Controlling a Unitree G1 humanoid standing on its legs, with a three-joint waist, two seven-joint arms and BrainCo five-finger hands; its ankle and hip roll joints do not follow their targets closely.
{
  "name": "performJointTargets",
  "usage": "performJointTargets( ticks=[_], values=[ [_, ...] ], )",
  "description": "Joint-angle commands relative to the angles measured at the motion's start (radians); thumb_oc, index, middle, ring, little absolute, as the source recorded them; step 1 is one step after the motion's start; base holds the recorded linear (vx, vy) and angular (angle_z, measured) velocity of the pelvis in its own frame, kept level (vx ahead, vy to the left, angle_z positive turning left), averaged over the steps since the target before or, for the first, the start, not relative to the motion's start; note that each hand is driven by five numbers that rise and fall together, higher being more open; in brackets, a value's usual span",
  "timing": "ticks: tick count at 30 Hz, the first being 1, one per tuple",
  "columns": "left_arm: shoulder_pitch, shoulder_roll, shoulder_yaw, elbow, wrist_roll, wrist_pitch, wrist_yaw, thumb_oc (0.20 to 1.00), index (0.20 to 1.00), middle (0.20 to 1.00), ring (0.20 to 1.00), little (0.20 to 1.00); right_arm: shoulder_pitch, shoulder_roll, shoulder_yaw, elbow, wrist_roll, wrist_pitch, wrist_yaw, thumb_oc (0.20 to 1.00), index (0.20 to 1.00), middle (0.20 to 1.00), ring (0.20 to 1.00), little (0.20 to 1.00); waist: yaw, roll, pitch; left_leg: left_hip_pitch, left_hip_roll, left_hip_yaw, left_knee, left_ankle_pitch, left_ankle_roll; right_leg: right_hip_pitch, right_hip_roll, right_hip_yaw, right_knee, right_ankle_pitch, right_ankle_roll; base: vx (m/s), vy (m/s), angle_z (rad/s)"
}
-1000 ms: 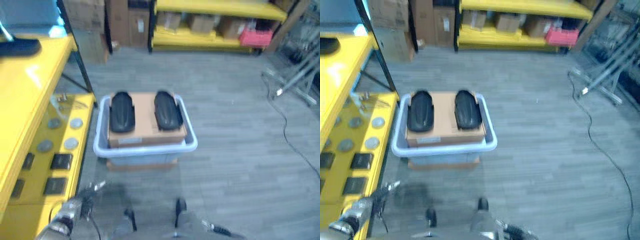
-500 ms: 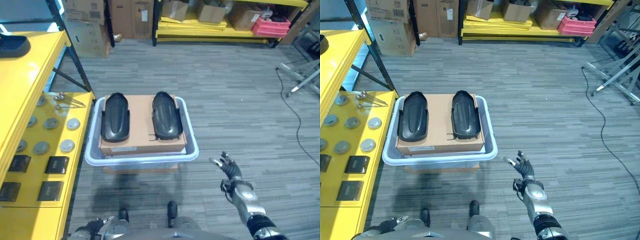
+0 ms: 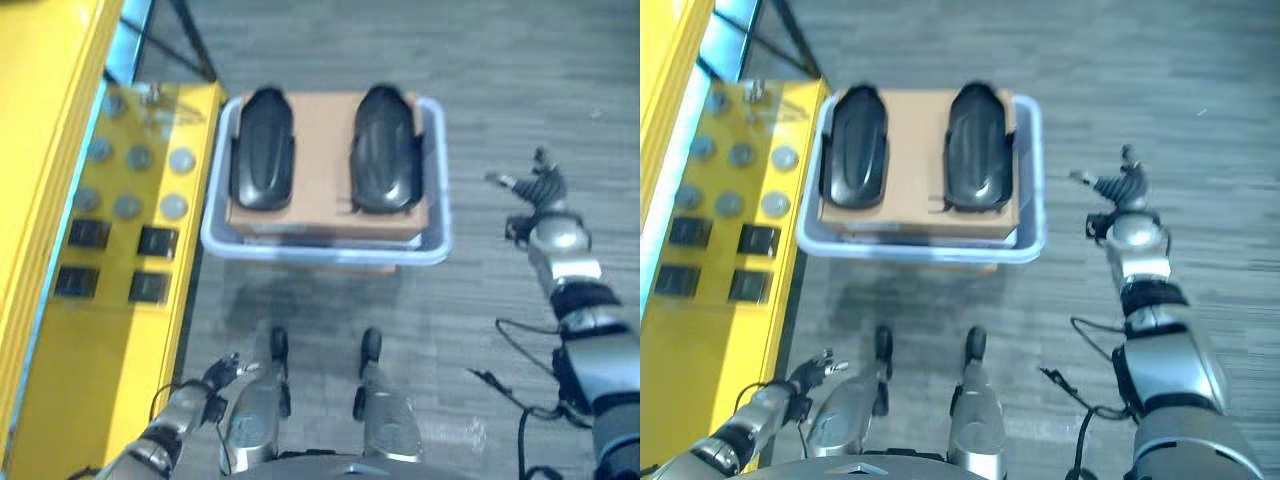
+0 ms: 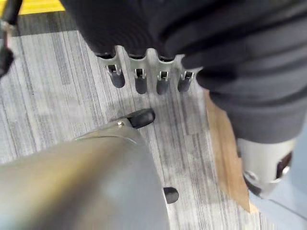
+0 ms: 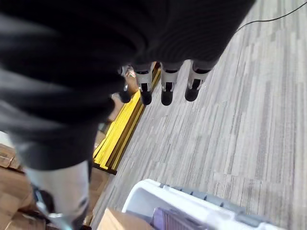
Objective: Move parts from the plastic box to the shelf.
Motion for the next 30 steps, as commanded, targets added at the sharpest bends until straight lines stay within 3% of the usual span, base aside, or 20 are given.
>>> performJointTargets(
  ticks=[1, 6, 7, 12, 13, 17, 20, 21, 22, 24, 27, 28, 30],
  values=[
    [0.003, 0.001, -0.039, 0.102, -0.083, 0.018, -0.02, 1.0, 1.0, 1.0, 1.0, 1.0, -0.028, -0.044, 0.039, 0.02, -0.029, 0.012, -0.077, 1.0, 1.0, 1.0, 1.0, 1.0, 0.021, 0.0, -0.053, 0.004, 0.018, -0.054, 0.027, -0.036, -0.026, 0.012, -0.042, -0.008, 0.127, -0.152, 0.03, 0.0, 0.019, 0.23],
    [0.001, 0.004, -0.024, 0.115, -0.087, 0.027, -0.031, 1.0, 1.0, 1.0, 1.0, 1.0, -0.123, -0.063, 0.09, 0.059, -0.056, 0.043, -0.077, 1.0, 1.0, 1.0, 1.0, 1.0, 0.033, 0.018, -0.03, -0.019, 0.005, -0.06, 0.028, -0.032, -0.022, -0.013, -0.051, -0.011, 0.133, -0.149, 0.03, 0.0, 0.036, 0.19],
    [-0.001, 0.0, -0.034, 0.113, -0.092, 0.005, -0.035, 1.0, 1.0, 1.0, 1.0, 1.0, -0.185, -0.07, 0.136, 0.079, -0.083, 0.068, -0.088, 1.0, 1.0, 1.0, 1.0, 1.0, 0.04, 0.033, -0.017, -0.036, -0.003, -0.064, 0.029, -0.026, -0.02, -0.031, -0.055, -0.009, 0.146, -0.152, 0.028, -0.01, 0.064, 0.17],
    [-0.014, 0.008, -0.05, 0.087, -0.12, -0.021, -0.055, 1.0, 1.0, 1.0, 1.0, 1.0, -0.258, -0.077, 0.183, 0.1, -0.126, 0.128, -0.067, 1.0, 1.0, 1.0, 1.0, 1.0, 0.047, 0.054, -0.001, -0.053, -0.013, -0.068, 0.034, -0.021, -0.016, -0.054, -0.065, -0.009, 0.167, -0.157, 0.03, 0.0, 0.048, 0.06],
    [-0.018, 0.009, -0.054, 0.08, -0.126, -0.024, -0.062, 1.0, 1.0, 1.0, 1.0, 1.0, -0.271, -0.078, 0.193, 0.106, -0.133, 0.16, -0.057, 1.0, 1.0, 1.0, 1.0, 1.0, 0.048, 0.057, 0.002, -0.055, -0.014, -0.068, 0.035, -0.021, -0.016, -0.058, -0.067, -0.009, 0.17, -0.158, 0.031, 0.0, 0.037, 0.05],
    [-0.04, 0.01, -0.083, 0.05, -0.158, -0.036, -0.077, 1.0, 1.0, 1.0, 1.0, 1.0, -0.316, -0.056, 0.256, 0.185, -0.248, 0.41, 0.05, 1.0, 1.0, 1.0, 1.0, 1.0, 0.055, 0.066, 0.018, -0.065, -0.018, -0.066, 0.033, -0.019, -0.012, -0.069, -0.072, -0.008, 0.174, -0.156, 0.035, 0.0, 0.006, 0.01],
    [-0.056, 0.01, -0.099, 0.039, -0.189, -0.019, -0.076, 1.0, 1.0, 1.0, 1.0, 1.0, -0.32, -0.03, 0.333, 0.295, -0.439, 0.51, 0.247, 1.0, 1.0, 1.0, 1.0, 1.0, 0.067, 0.069, 0.031, -0.067, -0.015, -0.067, 0.028, -0.014, -0.008, -0.069, -0.072, -0.014, 0.175, -0.156, 0.035, -0.02, -0.042, 0.02],
    [-0.059, 0.01, -0.101, 0.044, -0.185, -0.017, -0.069, 1.0, 1.0, 1.0, 1.0, 1.0, -0.313, -0.019, 0.364, 0.323, -0.468, 0.529, 0.286, 0.319, 0.319, 0.319, 0.319, 0.319, 0.071, 0.068, 0.033, -0.073, -0.012, -0.07, 0.027, -0.01, -0.008, -0.071, -0.072, -0.019, 0.173, -0.152, 0.034, -0.02, -0.064, -0.01],
    [-0.06, 0.011, -0.102, 0.046, -0.183, -0.016, -0.067, 1.0, 1.0, 1.0, 1.0, 1.0, -0.311, -0.015, 0.374, 0.331, -0.472, 0.537, 0.296, 0.2, 0.2, 0.2, 0.2, 0.2, 0.072, 0.067, 0.035, -0.073, -0.012, -0.071, 0.028, -0.01, -0.008, -0.07, -0.072, -0.021, 0.173, -0.152, 0.033, -0.01, -0.065, 0.0],
    [-0.063, 0.016, -0.107, 0.052, -0.165, -0.009, -0.063, 1.0, 1.0, 1.0, 1.0, 1.0, -0.303, -0.001, 0.4, 0.358, -0.48, 0.566, 0.342, 0.2, 0.2, 0.2, 0.2, 0.2, 0.078, 0.066, 0.041, -0.079, -0.012, -0.077, 0.032, -0.008, -0.005, -0.072, -0.071, -0.026, 0.175, -0.151, 0.032, -0.01, -0.082, 0.03],
    [-0.063, 0.027, -0.106, 0.059, -0.134, -0.004, -0.061, 1.0, 1.0, 1.0, 1.0, 1.0, -0.283, 0.019, 0.395, 0.384, -0.432, 0.565, 0.332, 0.2, 0.2, 0.2, 0.2, 0.2, 0.088, 0.067, 0.047, -0.084, -0.012, -0.082, 0.034, -0.007, -0.003, -0.071, -0.071, -0.035, 0.175, -0.15, 0.03, -0.02, -0.063, 0.11],
    [-0.057, 0.035, -0.098, 0.066, -0.111, 0.002, -0.061, 1.0, 1.0, 1.0, 1.0, 1.0, -0.254, 0.027, 0.363, 0.386, -0.377, 0.54, 0.264, 0.2, 0.2, 0.2, 0.2, 0.2, 0.091, 0.073, 0.045, -0.084, -0.012, -0.085, 0.039, -0.008, -0.002, -0.064, -0.068, -0.039, 0.177, -0.156, 0.025, -0.01, -0.015, 0.12],
    [-0.053, 0.037, -0.092, 0.067, -0.098, 0.002, -0.059, 1.0, 1.0, 1.0, 1.0, 1.0, -0.235, 0.024, 0.338, 0.377, -0.326, 0.489, 0.226, 0.2, 0.2, 0.2, 0.2, 0.2, 0.091, 0.073, 0.042, -0.08, -0.012, -0.086, 0.039, -0.01, -0.002, -0.059, -0.067, -0.041, 0.178, -0.16, 0.025, -0.01, 0.001, 0.06]
  ],
)
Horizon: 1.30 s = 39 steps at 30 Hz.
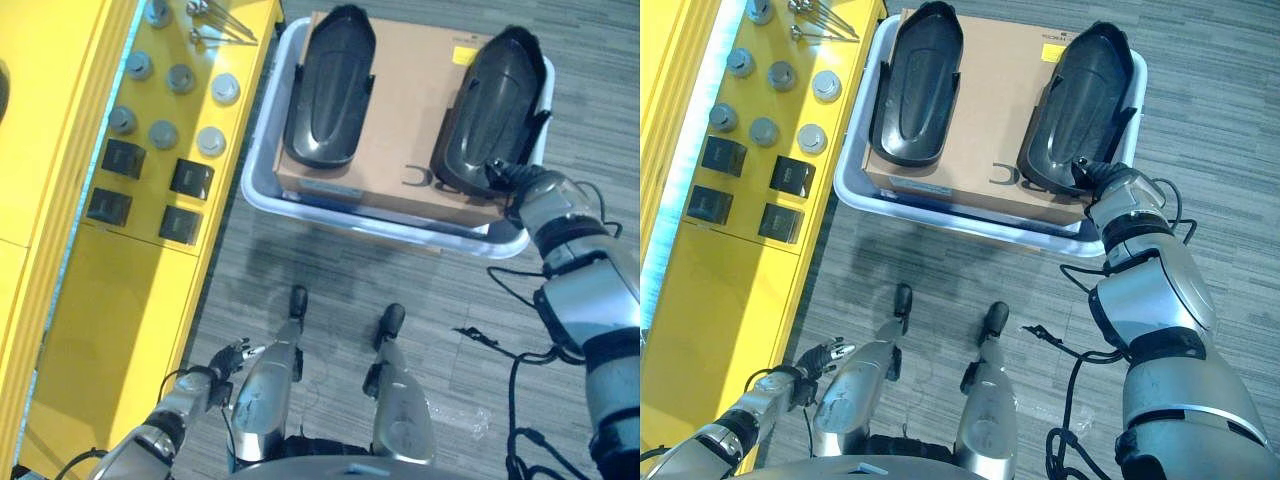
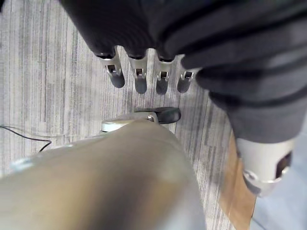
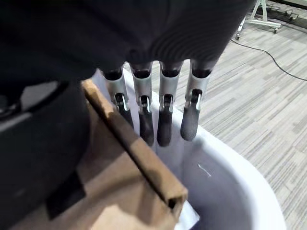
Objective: Move parts from the plastic box to the shelf.
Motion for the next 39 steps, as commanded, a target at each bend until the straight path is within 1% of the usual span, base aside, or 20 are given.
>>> performJointTargets(
  ticks=[1, 3, 4, 5, 8, 11, 14, 15, 20, 22, 23, 24, 26, 28, 29, 31, 32, 33, 35, 39],
  values=[
    [-0.023, 0.026, -0.06, 0.062, 0.054, 0.003, 0.003, 1.0, 1.0, 1.0, 1.0, 1.0, 0.052, -0.035, 0.039, 0.081, 0.12, -0.055, -0.067, 0.2, 0.2, 0.2, 0.2, 0.2, 0.021, 0.042, -0.014, -0.01, 0.023, -0.022, 0.054, -0.059, -0.02, -0.029, -0.033, 0.026, 0.178, -0.159, 0.025, 0.0, 0.0, 0.0],
    [-0.017, 0.028, -0.055, 0.062, 0.051, -0.004, 0.001, 1.0, 1.0, 1.0, 1.0, 1.0, 0.074, -0.037, 0.0, 0.053, 0.175, -0.126, -0.111, 0.2, 0.2, 0.2, 0.2, 0.2, 0.016, 0.036, -0.021, 0.006, 0.024, -0.017, 0.052, -0.066, -0.023, -0.014, -0.03, 0.027, 0.175, -0.164, 0.025, 0.01, 0.014, 0.03],
    [-0.018, 0.028, -0.055, 0.062, 0.051, -0.004, 0.001, 1.0, 1.0, 1.0, 1.0, 1.0, 0.074, -0.038, -0.001, 0.052, 0.175, -0.126, -0.111, 0.2, 0.2, 0.2, 0.2, 0.2, 0.016, 0.036, -0.023, 0.003, 0.024, -0.017, 0.051, -0.063, -0.022, -0.016, -0.03, 0.027, 0.173, -0.16, 0.025, 0.0, 0.011, 0.04],
    [-0.011, 0.03, -0.045, 0.056, 0.046, -0.009, 0.004, 1.0, 1.0, 1.0, 1.0, 1.0, 0.099, -0.047, -0.03, 0.025, 0.196, -0.179, -0.13, 0.2, 0.2, 0.2, 0.2, 0.2, 0.011, 0.029, -0.031, 0.012, 0.026, -0.014, 0.05, -0.068, -0.023, -0.008, -0.028, 0.028, 0.168, -0.16, 0.025, 0.0, 0.003, 0.04],
    [0.007, 0.038, -0.019, 0.036, 0.041, -0.019, 0.019, 1.0, 1.0, 1.0, 1.0, 1.0, 0.19, -0.07, -0.112, -0.056, 0.23, -0.263, -0.126, 0.2, 0.2, 0.2, 0.2, 0.2, -0.007, 0.001, -0.056, 0.047, 0.037, 0.005, 0.044, -0.081, -0.026, 0.021, -0.021, 0.03, 0.155, -0.159, 0.026, 0.0, -0.011, 0.05],
    [0.021, 0.041, -0.003, 0.02, 0.05, -0.014, 0.031, 1.0, 1.0, 1.0, 1.0, 1.0, 0.271, -0.082, -0.154, -0.126, 0.234, -0.286, -0.129, 0.2, 0.2, 0.2, 0.2, 0.2, -0.019, -0.019, -0.082, 0.08, 0.045, 0.018, 0.036, -0.089, -0.03, 0.05, -0.016, 0.029, 0.143, -0.159, 0.026, 0.02, -0.02, -0.02],
    [0.046, 0.038, 0.016, 0.012, 0.076, -0.018, 0.046, 1.0, 1.0, 1.0, 1.0, 1.0, 0.393, -0.084, -0.209, -0.213, 0.236, -0.31, -0.136, 0.2, 0.2, 0.2, 0.2, 0.2, -0.039, -0.052, -0.137, 0.138, 0.055, 0.042, 0.019, -0.096, -0.034, 0.101, -0.012, 0.028, 0.116, -0.148, 0.035, 0.04, -0.038, -0.05],
    [0.06, 0.036, 0.028, 0.001, 0.102, -0.013, 0.056, 1.0, 1.0, 1.0, 1.0, 1.0, 0.446, -0.084, -0.235, -0.246, 0.282, -0.314, -0.14, 0.2, 0.2, 0.2, 0.2, 0.2, -0.048, -0.07, -0.174, 0.167, 0.06, 0.059, 0.013, -0.1, -0.037, 0.126, -0.014, 0.029, 0.098, -0.137, 0.04, 0.08, -0.049, -0.1],
    [0.094, 0.039, 0.048, -0.05, 0.157, 0.004, 0.094, 1.0, 1.0, 1.0, 1.0, 1.0, 0.587, -0.029, -0.306, -0.352, 0.265, -0.333, -0.142, 0.2, 0.2, 0.2, 0.2, 0.2, -0.065, -0.099, -0.265, 0.25, 0.07, 0.092, -0.004, -0.108, -0.043, 0.203, -0.007, 0.043, 0.035, -0.103, 0.056, 0.07, -0.026, -0.16],
    [0.106, 0.047, 0.066, -0.088, 0.192, 0.02, 0.105, 1.0, 1.0, 1.0, 1.0, 1.0, 0.636, -0.003, -0.319, -0.393, 0.225, -0.374, -0.154, 0.2, 0.2, 0.2, 0.2, 0.2, -0.067, -0.11, -0.31, 0.286, 0.075, 0.108, -0.022, -0.106, -0.046, 0.228, -0.009, 0.047, 0.012, -0.085, 0.068, 0.04, -0.039, -0.31],
    [0.106, 0.049, 0.069, -0.093, 0.193, 0.032, 0.103, 1.0, 1.0, 1.0, 1.0, 1.0, 0.647, 0.004, -0.315, -0.405, 0.222, -0.373, -0.161, 0.2, 0.2, 0.2, 0.2, 0.2, -0.066, -0.112, -0.32, 0.295, 0.075, 0.112, -0.027, -0.106, -0.045, 0.233, -0.008, 0.048, 0.009, -0.084, 0.069, 0.04, -0.04, -0.2],
    [0.104, 0.054, 0.079, -0.108, 0.178, 0.069, 0.085, 1.0, 1.0, 1.0, 1.0, 1.0, 0.677, 0.017, -0.314, -0.438, 0.214, -0.391, -0.176, 0.2, 0.2, 0.2, 0.2, 0.2, -0.07, -0.118, -0.344, 0.311, 0.077, 0.121, -0.036, -0.107, -0.043, 0.243, -0.006, 0.053, 0.007, -0.083, 0.072, 0.05, -0.032, -0.15],
    [0.109, 0.058, 0.092, -0.132, 0.157, 0.098, 0.067, 1.0, 1.0, 1.0, 1.0, 1.0, 0.72, 0.018, -0.331, -0.498, 0.193, -0.42, -0.181, 0.2, 0.2, 0.2, 0.2, 0.2, -0.078, -0.122, -0.361, 0.326, 0.078, 0.127, -0.041, -0.107, -0.04, 0.251, -0.003, 0.06, 0.011, -0.085, 0.073, -0.01, -0.025, -0.11],
    [0.108, 0.065, 0.117, -0.191, 0.084, 0.121, 0.05, 1.0, 1.0, 1.0, 1.0, 1.0, 0.775, 0.018, -0.35, -0.591, 0.147, -0.471, -0.195, 0.2, 0.2, 0.2, 0.2, 0.2, -0.089, -0.126, -0.378, 0.345, 0.079, 0.136, -0.051, -0.111, -0.033, 0.265, 0.001, 0.065, 0.014, -0.093, 0.073, -0.06, -0.026, -0.17],
    [0.109, 0.066, 0.119, -0.199, 0.08, 0.127, 0.051, 1.0, 1.0, 1.0, 1.0, 1.0, 0.782, 0.018, -0.353, -0.603, 0.144, -0.47, -0.196, 0.2, 0.2, 0.2, 0.2, 0.2, -0.09, -0.126, -0.379, 0.347, 0.079, 0.136, -0.052, -0.112, -0.033, 0.267, 0.002, 0.064, 0.015, -0.094, 0.073, -0.05, -0.026, -0.1],
    [0.11, 0.063, 0.15, -0.29, -0.077, 0.166, 0.03, 1.0, 1.0, 1.0, 1.0, 1.0, 0.839, 0.024, -0.374, -0.704, 0.089, -0.52, -0.229, 0.2, 0.2, 0.2, 0.2, 0.2, -0.098, -0.129, -0.393, 0.36, 0.081, 0.139, -0.06, -0.115, -0.028, 0.28, 0.003, 0.062, 0.018, -0.101, 0.075, -0.05, -0.042, 0.0],
    [0.11, 0.062, 0.154, -0.314, -0.1, 0.178, 0.023, 1.0, 1.0, 1.0, 1.0, 1.0, 0.847, 0.025, -0.377, -0.722, 0.081, -0.528, -0.235, 0.2, 0.2, 0.2, 0.2, 0.2, -0.099, -0.129, -0.395, 0.361, 0.081, 0.139, -0.062, -0.115, -0.027, 0.282, 0.003, 0.06, 0.018, -0.102, 0.075, -0.06, -0.061, 0.04],
    [0.109, 0.06, 0.165, -0.415, -0.214, 0.244, -0.001, 1.0, 1.0, 1.0, 1.0, 1.0, 0.875, 0.024, -0.388, -0.79, 0.043, -0.564, -0.267, 0.2, 0.2, 0.2, 0.2, 0.2, -0.1, -0.131, -0.401, 0.365, 0.083, 0.14, -0.065, -0.115, -0.025, 0.289, 0.002, 0.055, 0.019, -0.105, 0.076, -0.04, -0.051, 0.05],
    [0.104, 0.045, 0.169, -0.52, -0.338, 0.332, 0.02, 1.0, 1.0, 1.0, 1.0, 1.0, 0.89, 0.033, -0.391, -0.866, 0.016, -0.575, -0.299, 0.2, 0.2, 0.2, 0.2, 0.2, -0.101, -0.134, -0.404, 0.367, 0.085, 0.139, -0.065, -0.116, -0.023, 0.295, 0.002, 0.051, 0.021, -0.108, 0.075, -0.04, -0.046, 0.07],
    [0.077, -0.019, 0.154, -0.636, -0.558, 0.396, 0.046, 1.0, 1.0, 1.0, 1.0, 1.0, 0.891, 0.05, -0.377, -0.995, -0.03, -0.605, -0.344, 0.2, 0.2, 0.2, 0.2, 0.2, -0.113, -0.14, -0.413, 0.376, 0.088, 0.145, -0.065, -0.122, -0.019, 0.306, 0.004, 0.048, 0.02, -0.114, 0.075, -0.03, -0.026, 0.02]
  ],
)
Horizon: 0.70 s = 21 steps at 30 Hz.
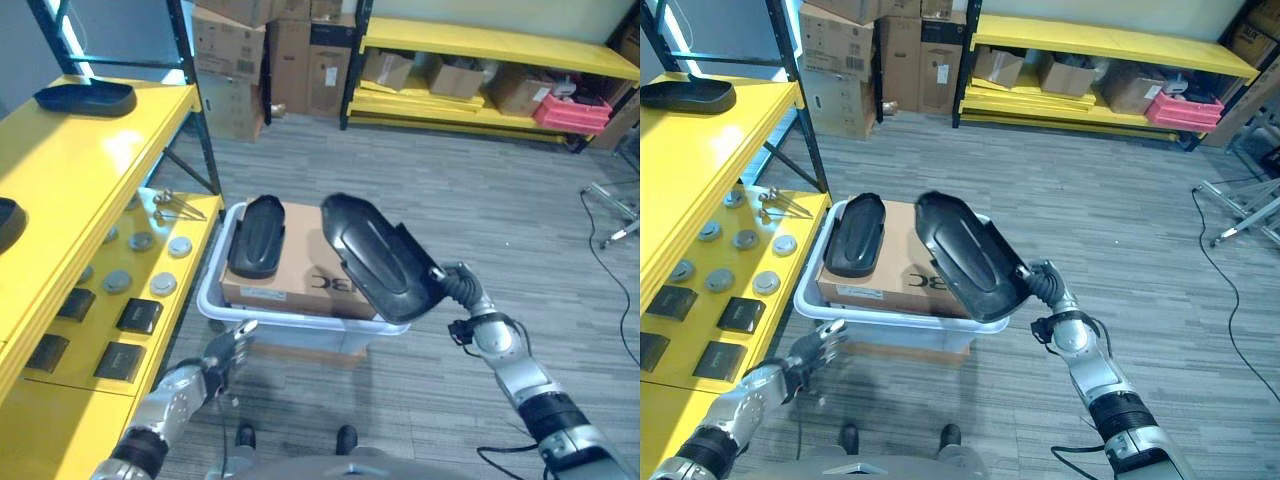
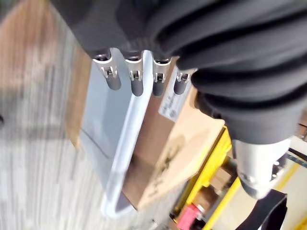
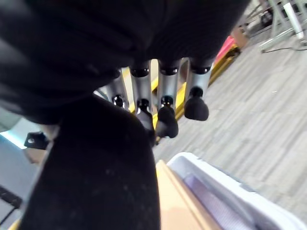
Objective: Move parts from the plastic box to the shelf.
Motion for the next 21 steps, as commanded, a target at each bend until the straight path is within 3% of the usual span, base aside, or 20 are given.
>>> performJointTargets(
  ticks=[1, 3, 7, 13, 21],
  values=[
    [-0.109, -0.059, -0.05, 0.031, -0.208, 0.039, 0.005, 1.0, 1.0, 1.0, 1.0, 1.0, -0.126, -0.049, -0.043, -0.063, -0.047, -0.104, -0.094, 0.2, 0.2, 0.2, 0.2, 0.2, 0.009, 0.036, -0.016, 0.071, 0.036, 0.059, 0.003, -0.054, -0.005, 0.065, -0.037, -0.005, 0.026, -0.04, 0.074, 0.0, 0.0, 0.0],
    [-0.148, -0.097, -0.085, -0.037, -0.303, 0.005, 0.014, 1.0, 1.0, 1.0, 1.0, 1.0, -0.156, -0.043, -0.01, -0.121, -0.072, -0.122, -0.107, 0.2, 0.2, 0.2, 0.2, 0.2, 0.0, 0.033, -0.019, 0.076, 0.038, 0.065, 0.003, -0.059, -0.003, 0.069, -0.034, -0.002, 0.023, -0.044, 0.073, -0.03, -0.026, -0.01],
    [-0.203, -0.129, -0.123, -0.065, -0.358, -0.041, -0.016, 1.0, 1.0, 1.0, 1.0, 1.0, -0.217, -0.032, 0.048, -0.154, -0.101, -0.104, -0.114, 0.2, 0.2, 0.2, 0.2, 0.2, -0.007, 0.031, -0.023, 0.082, 0.04, 0.068, 0.002, -0.064, -0.004, 0.073, -0.03, 0.003, 0.02, -0.048, 0.072, -0.02, -0.009, -0.03],
    [-0.28, -0.147, -0.178, -0.121, -0.279, -0.168, -0.02, 1.0, 1.0, 1.0, 1.0, 1.0, -0.284, 0.043, 0.158, -0.135, -0.113, -0.1, -0.091, 0.2, 0.2, 0.2, 0.2, 0.2, -0.004, 0.032, -0.033, 0.087, 0.04, 0.068, -0.001, -0.067, -0.005, 0.078, -0.03, 0.003, 0.016, -0.051, 0.072, -0.01, 0.005, -0.03],
    [-0.308, -0.128, -0.183, -0.211, -0.273, -0.233, -0.012, 1.0, 1.0, 1.0, 1.0, 1.0, -0.29, 0.097, 0.221, -0.161, -0.136, -0.111, -0.076, 0.2, 0.2, 0.2, 0.2, 0.2, 0.012, 0.027, -0.038, 0.081, 0.037, 0.056, -0.001, -0.072, -0.005, 0.079, -0.031, -0.007, 0.015, -0.054, 0.073, 0.0, 0.0, 0.01]
  ],
)
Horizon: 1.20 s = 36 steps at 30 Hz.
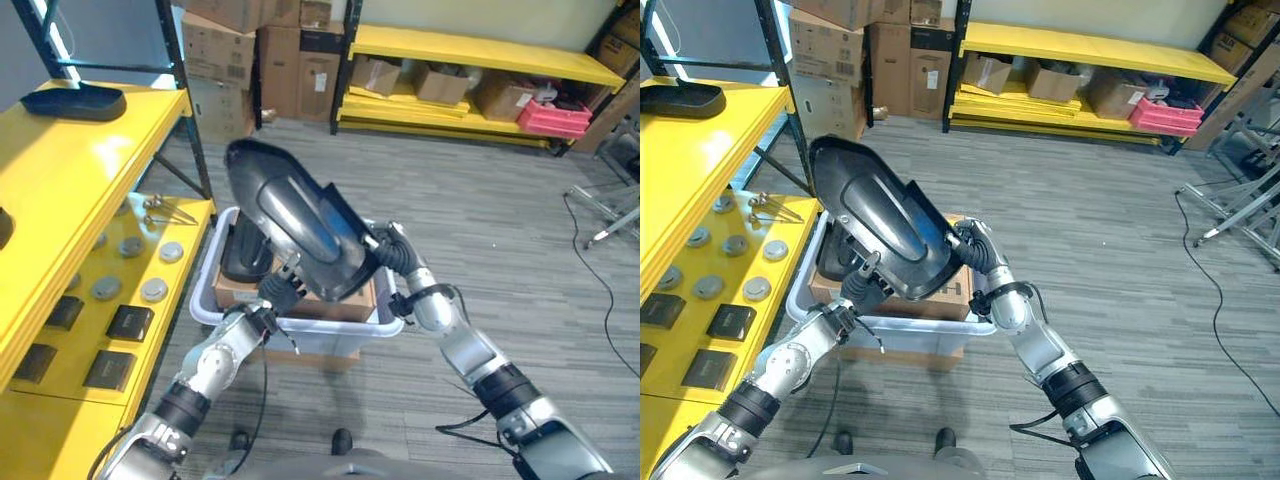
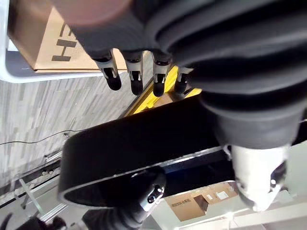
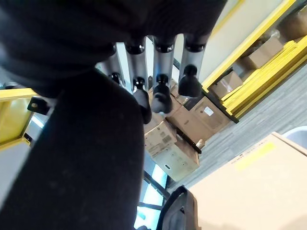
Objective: Move parts from the plastic box to the shelf.
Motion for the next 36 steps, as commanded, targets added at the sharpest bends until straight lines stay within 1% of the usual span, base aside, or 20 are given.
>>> performJointTargets(
  ticks=[1, 3, 5, 6, 7, 11, 15, 16, 18, 20, 21, 23, 26, 27, 28, 29, 31, 32, 36],
  values=[
    [-0.124, -0.049, -0.048, -0.009, 0.027, -0.094, -0.016, 1.0, 1.0, 1.0, 1.0, 1.0, -0.136, -0.001, 0.017, -0.015, -0.019, -0.075, -0.01, 0.2, 0.2, 0.2, 0.2, 0.2, 0.019, 0.042, -0.027, 0.076, 0.035, 0.049, -0.001, -0.071, -0.006, 0.079, -0.034, -0.015, 0.015, -0.061, 0.062, 0.0, 0.002, 0.05],
    [-0.126, -0.043, -0.048, -0.016, 0.051, -0.096, -0.003, 1.0, 1.0, 1.0, 1.0, 1.0, -0.132, 0.002, 0.02, -0.036, -0.023, -0.081, -0.004, 0.2, 0.2, 0.2, 0.2, 0.2, 0.021, 0.042, -0.027, 0.074, 0.034, 0.047, -0.001, -0.072, -0.006, 0.079, -0.034, -0.017, 0.014, -0.062, 0.063, 0.0, 0.001, 0.02],
    [-0.128, -0.034, -0.046, -0.028, 0.077, -0.092, 0.019, 1.0, 1.0, 1.0, 1.0, 1.0, -0.136, 0.004, 0.025, -0.065, -0.024, -0.101, 0.01, 0.2, 0.2, 0.2, 0.2, 0.2, 0.023, 0.04, -0.028, 0.073, 0.035, 0.046, -0.001, -0.072, -0.005, 0.078, -0.033, -0.018, 0.015, -0.062, 0.063, 0.0, 0.0, 0.0],
    [-0.133, -0.028, -0.045, -0.026, 0.119, -0.096, 0.027, 1.0, 1.0, 1.0, 1.0, 1.0, -0.14, 0.003, 0.031, -0.087, -0.033, -0.126, 0.031, 0.2, 0.2, 0.2, 0.2, 0.2, 0.024, 0.039, -0.029, 0.072, 0.034, 0.045, -0.001, -0.073, -0.005, 0.078, -0.032, -0.018, 0.014, -0.062, 0.063, 0.0, 0.0, 0.0],
    [-0.135, -0.026, -0.045, -0.025, 0.123, -0.096, 0.03, 1.0, 1.0, 1.0, 1.0, 1.0, -0.142, 0.002, 0.033, -0.093, -0.035, -0.127, 0.035, 0.2, 0.2, 0.2, 0.2, 0.2, 0.024, 0.039, -0.029, 0.072, 0.034, 0.044, -0.001, -0.072, -0.005, 0.077, -0.031, -0.019, 0.014, -0.062, 0.063, 0.0, 0.0, 0.0],
    [-0.147, -0.003, -0.036, -0.015, 0.231, -0.093, 0.047, 1.0, 1.0, 1.0, 1.0, 1.0, -0.155, -0.005, 0.06, -0.159, 0.007, -0.168, 0.117, 0.2, 0.2, 0.2, 0.2, 0.2, 0.027, 0.038, -0.033, 0.07, 0.035, 0.042, -0.001, -0.072, -0.008, 0.076, -0.029, -0.02, 0.012, -0.063, 0.064, 0.0, 0.0, 0.0],
    [-0.162, 0.016, -0.042, -0.012, 0.304, -0.071, 0.041, 1.0, 1.0, 1.0, 1.0, 1.0, -0.159, -0.011, 0.082, -0.204, 0.028, -0.219, 0.188, 0.2, 0.2, 0.2, 0.2, 0.2, 0.03, 0.035, -0.036, 0.068, 0.034, 0.039, -0.001, -0.071, -0.007, 0.074, -0.028, -0.022, 0.012, -0.064, 0.066, 0.0, 0.0, 0.0],
    [-0.168, 0.02, -0.048, -0.008, 0.336, -0.073, 0.045, 0.893, 0.893, 0.893, 0.893, 0.893, -0.162, -0.011, 0.094, -0.218, 0.033, -0.23, 0.206, 0.2, 0.2, 0.2, 0.2, 0.2, 0.03, 0.034, -0.038, 0.067, 0.034, 0.039, -0.001, -0.072, -0.007, 0.073, -0.028, -0.021, 0.012, -0.064, 0.067, 0.0, 0.0, 0.0],
    [-0.176, 0.023, -0.056, -0.003, 0.324, -0.085, 0.067, 0.2, 0.2, 0.2, 0.2, 0.2, -0.168, -0.01, 0.106, -0.232, 0.058, -0.236, 0.23, 0.2, 0.2, 0.2, 0.2, 0.2, 0.029, 0.034, -0.039, 0.066, 0.034, 0.038, -0.001, -0.071, -0.008, 0.072, -0.026, -0.021, 0.012, -0.065, 0.067, 0.0, 0.0, 0.0],
    [-0.18, 0.007, -0.052, 0.005, 0.209, -0.122, 0.104, 0.2, 0.2, 0.2, 0.2, 0.2, -0.17, 0.001, 0.122, -0.24, 0.079, -0.24, 0.256, 0.2, 0.2, 0.2, 0.2, 0.2, 0.028, 0.033, -0.04, 0.067, 0.035, 0.037, -0.001, -0.071, -0.009, 0.073, -0.026, -0.021, 0.011, -0.065, 0.067, 0.0, 0.0, 0.0],
    [-0.181, -0.003, -0.044, 0.004, 0.178, -0.135, 0.115, 0.2, 0.2, 0.2, 0.2, 0.2, -0.17, 0.009, 0.13, -0.241, 0.089, -0.241, 0.267, 0.2, 0.2, 0.2, 0.2, 0.2, 0.028, 0.033, -0.04, 0.067, 0.035, 0.037, -0.001, -0.071, -0.01, 0.073, -0.027, -0.02, 0.01, -0.065, 0.067, 0.0, 0.0, 0.0],
    [-0.18, -0.025, -0.039, 0.001, 0.14, -0.207, 0.153, 0.2, 0.2, 0.2, 0.2, 0.2, -0.161, 0.031, 0.145, -0.244, 0.121, -0.254, 0.295, 0.2, 0.2, 0.2, 0.2, 0.2, 0.027, 0.031, -0.04, 0.066, 0.036, 0.037, -0.001, -0.069, -0.012, 0.072, -0.026, -0.021, 0.01, -0.063, 0.066, 0.0, 0.0, 0.0],
    [-0.177, -0.06, -0.033, -0.015, 0.08, -0.267, 0.192, 0.2, 0.2, 0.2, 0.2, 0.2, -0.156, 0.066, 0.167, -0.246, 0.145, -0.26, 0.314, 0.2, 0.2, 0.2, 0.2, 0.2, 0.029, 0.026, -0.038, 0.064, 0.036, 0.034, -0.001, -0.07, -0.013, 0.071, -0.025, -0.025, 0.009, -0.063, 0.064, -0.01, -0.039, -0.01],
    [-0.18, -0.078, -0.034, -0.024, 0.09, -0.28, 0.235, 0.2, 0.2, 0.2, 0.2, 0.2, -0.157, 0.093, 0.184, -0.246, 0.153, -0.26, 0.322, 0.2, 0.2, 0.2, 0.2, 0.2, 0.031, 0.024, -0.037, 0.062, 0.037, 0.033, -0.001, -0.069, -0.014, 0.07, -0.023, -0.026, 0.009, -0.064, 0.062, 0.0, -0.041, -0.01],
    [-0.18, -0.08, -0.034, -0.025, 0.093, -0.281, 0.242, 0.2, 0.2, 0.2, 0.2, 0.2, -0.157, 0.096, 0.186, -0.245, 0.154, -0.259, 0.322, 0.2, 0.2, 0.2, 0.2, 0.2, 0.031, 0.024, -0.036, 0.062, 0.037, 0.033, -0.001, -0.069, -0.014, 0.07, -0.023, -0.027, 0.009, -0.064, 0.062, -0.01, -0.052, -0.01],
    [-0.182, -0.095, -0.037, -0.021, 0.109, -0.303, 0.278, 0.2, 0.2, 0.2, 0.2, 0.2, -0.155, 0.118, 0.199, -0.243, 0.18, -0.257, 0.333, 0.2, 0.2, 0.2, 0.2, 0.2, 0.033, 0.022, -0.034, 0.06, 0.037, 0.031, -0.001, -0.068, -0.015, 0.07, -0.022, -0.029, 0.009, -0.065, 0.061, -0.01, -0.032, 0.0],
    [-0.182, -0.102, -0.036, -0.022, 0.117, -0.32, 0.293, 0.2, 0.2, 0.2, 0.2, 0.2, -0.149, 0.135, 0.205, -0.244, 0.247, -0.252, 0.347, 0.2, 0.2, 0.2, 0.2, 0.2, 0.034, 0.022, -0.033, 0.059, 0.039, 0.03, -0.001, -0.066, -0.016, 0.071, -0.023, -0.032, 0.009, -0.065, 0.06, 0.0, -0.045, 0.0],
    [-0.183, -0.107, -0.032, -0.027, 0.13, -0.342, 0.313, 0.2, 0.2, 0.2, 0.2, 0.2, -0.138, 0.163, 0.209, -0.244, 0.338, -0.246, 0.379, 0.2, 0.2, 0.2, 0.2, 0.2, 0.037, 0.021, -0.033, 0.057, 0.039, 0.027, -0.001, -0.064, -0.017, 0.072, -0.022, -0.036, 0.008, -0.066, 0.058, 0.0, -0.048, 0.0],
    [-0.187, -0.11, -0.023, -0.044, 0.205, -0.365, 0.319, 0.2, 0.2, 0.2, 0.2, 0.2, -0.121, 0.207, 0.229, -0.244, 0.37, -0.253, 0.425, 0.2, 0.2, 0.2, 0.2, 0.2, 0.044, 0.024, -0.031, 0.053, 0.039, 0.021, -0.001, -0.06, -0.019, 0.073, -0.021, -0.042, 0.009, -0.067, 0.056, 0.0, -0.058, 0.01]
  ],
)
